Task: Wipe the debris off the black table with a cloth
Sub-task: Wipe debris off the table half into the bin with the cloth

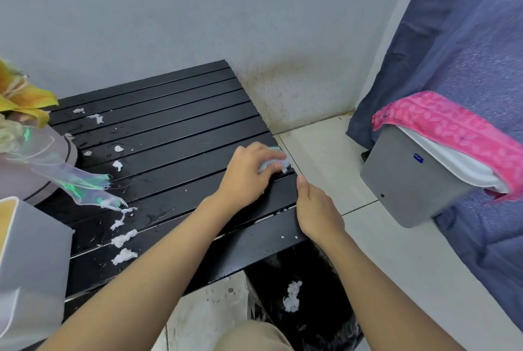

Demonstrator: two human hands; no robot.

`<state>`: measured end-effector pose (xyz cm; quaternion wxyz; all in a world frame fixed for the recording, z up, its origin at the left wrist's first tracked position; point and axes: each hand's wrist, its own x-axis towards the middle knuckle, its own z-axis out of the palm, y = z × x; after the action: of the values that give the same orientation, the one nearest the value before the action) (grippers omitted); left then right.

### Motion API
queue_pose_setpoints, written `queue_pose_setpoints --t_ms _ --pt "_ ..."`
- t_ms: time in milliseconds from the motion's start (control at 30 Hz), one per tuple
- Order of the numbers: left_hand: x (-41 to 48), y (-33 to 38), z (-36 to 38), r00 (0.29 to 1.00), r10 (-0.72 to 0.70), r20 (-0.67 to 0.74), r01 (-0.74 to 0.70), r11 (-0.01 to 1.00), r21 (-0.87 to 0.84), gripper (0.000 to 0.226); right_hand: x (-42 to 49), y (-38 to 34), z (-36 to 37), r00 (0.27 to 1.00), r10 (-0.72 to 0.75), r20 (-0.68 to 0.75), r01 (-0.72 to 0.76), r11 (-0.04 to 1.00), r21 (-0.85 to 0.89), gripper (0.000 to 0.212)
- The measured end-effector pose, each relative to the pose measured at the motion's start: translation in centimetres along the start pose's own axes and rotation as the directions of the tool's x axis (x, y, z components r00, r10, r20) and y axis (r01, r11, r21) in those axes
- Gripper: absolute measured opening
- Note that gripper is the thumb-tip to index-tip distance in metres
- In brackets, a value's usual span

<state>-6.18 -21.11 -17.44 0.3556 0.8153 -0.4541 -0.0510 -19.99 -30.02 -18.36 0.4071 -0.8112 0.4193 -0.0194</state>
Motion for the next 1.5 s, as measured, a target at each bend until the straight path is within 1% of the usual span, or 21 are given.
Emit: queue_pose_setpoints --t_ms 33,100,200,267,300,367,400,467,567,667,767,833,900,967,1033,1133,1167,1233,1333,1400,1500 --pt "-0.8 0.7 -1.0 0.995 -0.017 0.1 0.026 0.995 -0.096 0.018 0.0 0.0 0.0 1.0 0.0 0.004 0.0 1.0 0.024 0.06" --pt "-1.5 1.7 -3.3 0.954 -0.128 0.272 0.211 0.929 -0.305 0.016 0.2 0.3 0.1 1.0 0.006 0.021 -0.008 0.995 0.095 0.062" --pt "-0.1 1.5 -4.6 0.945 -0.314 0.095 0.322 0.831 -0.453 0.017 0.4 0.6 0.3 0.996 0.047 0.077 -0.064 0.969 0.241 0.062" --pt "1.0 1.4 -3.2 0.941 -0.327 -0.086 0.285 0.905 -0.317 0.018 0.5 0.5 0.1 0.991 0.069 0.116 -0.103 0.942 0.321 0.06" --pt "1.1 1.3 -2.2 0.949 -0.276 -0.15 0.249 0.953 -0.174 0.019 0.6 0.6 0.0 0.987 0.079 0.137 -0.122 0.931 0.345 0.058" --pt "0.4 0.1 0.4 0.982 -0.111 -0.15 0.143 0.966 0.217 0.022 0.8 0.7 -0.1 0.985 0.077 0.152 -0.13 0.917 0.376 0.054" --pt "-0.6 0.0 1.4 0.986 -0.059 -0.157 0.106 0.945 0.31 0.023 0.8 0.7 -0.1 0.986 0.069 0.149 -0.122 0.915 0.385 0.052" --pt "-3.6 1.1 2.3 0.989 0.019 -0.148 0.032 0.941 0.337 0.025 0.8 0.6 -0.2 0.987 0.06 0.146 -0.111 0.92 0.377 0.051" --pt "-8.6 4.6 1.4 0.994 0.106 0.003 -0.105 0.979 0.176 0.027 0.9 0.7 -0.4 0.98 0.06 0.19 -0.127 0.924 0.36 0.055" --pt "-10.0 6.1 -1.3 0.98 -0.014 0.199 0.062 0.969 -0.238 0.022 0.5 1.3 -1.0 0.961 0.081 0.263 -0.172 0.923 0.343 0.059" --pt "-8.9 5.6 -2.8 0.964 -0.266 0.004 0.238 0.858 -0.455 0.017 -0.7 2.6 -2.0 0.954 0.076 0.289 -0.189 0.901 0.39 0.041" --pt "-7.6 4.1 -2.0 0.917 -0.382 -0.117 0.334 0.893 -0.303 0.016 -1.5 3.4 -2.4 0.953 0.079 0.293 -0.198 0.893 0.403 0.035" --pt "-7.4 2.8 -0.2 0.943 -0.287 -0.169 0.299 0.953 0.046 0.02 -2.3 3.6 -2.3 0.956 0.076 0.283 -0.191 0.892 0.409 0.039" --pt "-8.6 3.3 1.4 0.978 -0.143 -0.152 0.176 0.958 0.227 0.022 -2.6 3.6 -2.2 0.958 0.086 0.275 -0.2 0.885 0.421 0.04" --pt "-10.7 5.2 1.8 0.998 -0.028 -0.06 0.041 0.974 0.224 0.024 -2.8 3.7 -2.1 0.961 0.084 0.262 -0.192 0.887 0.42 0.042" --pt "-13.0 7.3 0.0 0.985 0.05 0.165 -0.045 0.998 -0.033 0.024 -3.1 3.9 -2.2 0.962 0.052 0.268 -0.163 0.897 0.41 0.044" --pt "-12.9 7.1 -0.4 0.988 0.032 0.153 -0.013 0.993 -0.121 0.023 -3.2 4.0 -2.2 0.959 0.042 0.28 -0.159 0.9 0.406 0.044" --pt "-12.2 6.1 -0.9 0.994 -0.106 -0.006 0.103 0.973 -0.206 0.021 -3.5 3.9 -2.2 0.951 0.035 0.307 -0.157 0.91 0.383 0.044" --pt "-11.7 5.2 0.0 0.945 -0.274 -0.179 0.272 0.962 -0.037 0.021 -3.6 3.7 -2.3 0.952 0.038 0.303 -0.157 0.912 0.38 0.042" --pt "-11.9 5.4 0.8 0.966 -0.219 -0.137 0.234 0.966 0.105 0.02 -3.8 3.5 -2.4 0.952 0.034 0.303 -0.153 0.913 0.377 0.041" --pt "-10.8 5.8 0.6 0.98 -0.174 -0.098 0.185 0.975 0.12 0.021 -3.7 3.4 -2.4 0.953 0.026 0.3 -0.142 0.918 0.371 0.042"
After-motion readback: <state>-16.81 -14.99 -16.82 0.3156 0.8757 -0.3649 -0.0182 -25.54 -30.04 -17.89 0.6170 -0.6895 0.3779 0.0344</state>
